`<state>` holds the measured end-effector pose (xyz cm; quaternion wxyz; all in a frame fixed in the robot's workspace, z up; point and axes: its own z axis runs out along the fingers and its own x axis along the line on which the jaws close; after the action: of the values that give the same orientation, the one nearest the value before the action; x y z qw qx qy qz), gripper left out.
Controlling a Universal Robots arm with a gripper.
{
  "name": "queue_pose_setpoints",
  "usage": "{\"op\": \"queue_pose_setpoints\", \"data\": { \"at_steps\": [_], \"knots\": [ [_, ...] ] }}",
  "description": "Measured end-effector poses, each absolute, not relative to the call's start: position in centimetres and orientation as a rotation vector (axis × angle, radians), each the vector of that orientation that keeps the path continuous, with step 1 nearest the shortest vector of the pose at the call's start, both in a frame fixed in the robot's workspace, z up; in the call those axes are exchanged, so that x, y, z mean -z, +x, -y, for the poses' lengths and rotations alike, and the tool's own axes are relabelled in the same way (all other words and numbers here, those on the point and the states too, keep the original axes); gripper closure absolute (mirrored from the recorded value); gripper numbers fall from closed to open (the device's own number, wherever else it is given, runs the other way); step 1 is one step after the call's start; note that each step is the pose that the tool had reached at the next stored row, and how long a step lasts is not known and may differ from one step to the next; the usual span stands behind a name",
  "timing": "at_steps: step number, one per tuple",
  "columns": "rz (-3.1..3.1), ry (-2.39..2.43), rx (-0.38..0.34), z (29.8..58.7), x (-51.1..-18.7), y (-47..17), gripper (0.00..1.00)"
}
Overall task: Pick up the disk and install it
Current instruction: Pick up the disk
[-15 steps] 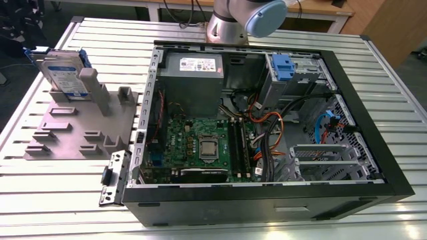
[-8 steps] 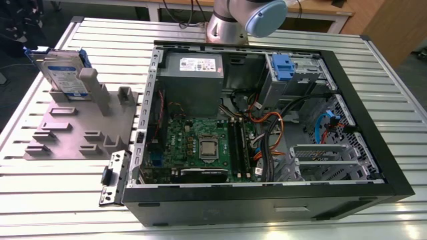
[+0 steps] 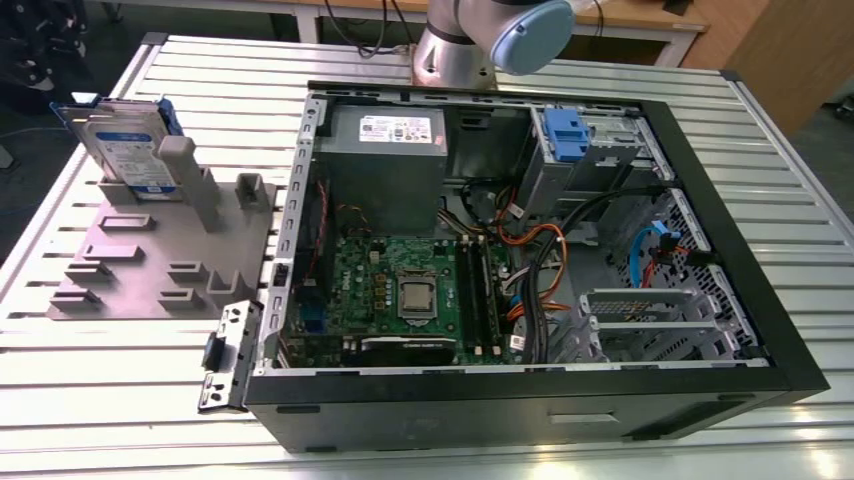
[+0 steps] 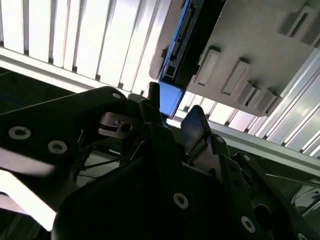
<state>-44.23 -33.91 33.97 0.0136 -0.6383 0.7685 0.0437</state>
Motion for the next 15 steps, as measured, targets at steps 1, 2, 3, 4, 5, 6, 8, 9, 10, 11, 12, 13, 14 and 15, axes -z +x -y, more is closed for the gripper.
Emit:
{"op": "queue_pose_setpoints", "data": {
  "at_steps": [1, 2, 3, 4, 5, 6, 8, 9, 10, 11, 12, 13, 14, 15],
  "knots": [
    [-2.395, -1.989, -0.133, 33.90, -33.94, -44.24, 0.55],
    [-2.397, -1.990, -0.128, 33.90, -33.91, -44.24, 0.55],
    [-2.398, -1.992, -0.125, 33.91, -33.88, -44.24, 0.55],
    [-2.400, -1.993, -0.122, 33.91, -33.86, -44.24, 0.55],
    [-2.400, -1.995, -0.119, 33.91, -33.84, -44.23, 0.55],
    [-2.402, -1.997, -0.116, 33.90, -33.82, -44.24, 0.55],
    [-2.402, -2.001, -0.111, 33.91, -33.69, -44.23, 0.55],
    [-2.399, -2.005, -0.111, 33.91, -33.63, -44.23, 0.55],
    [-2.396, -2.009, -0.111, 33.91, -33.57, -44.23, 0.55],
    [-2.391, -2.015, -0.111, 33.90, -33.51, -44.23, 0.55],
    [-2.386, -2.020, -0.111, 33.90, -33.46, -44.23, 0.55],
    [-2.382, -2.026, -0.111, 33.90, -33.40, -44.23, 0.55],
    [-2.378, -2.031, -0.111, 33.89, -33.34, -44.23, 0.55],
    [-2.374, -2.035, -0.111, 33.89, -33.28, -44.24, 0.55]
  ]
}}
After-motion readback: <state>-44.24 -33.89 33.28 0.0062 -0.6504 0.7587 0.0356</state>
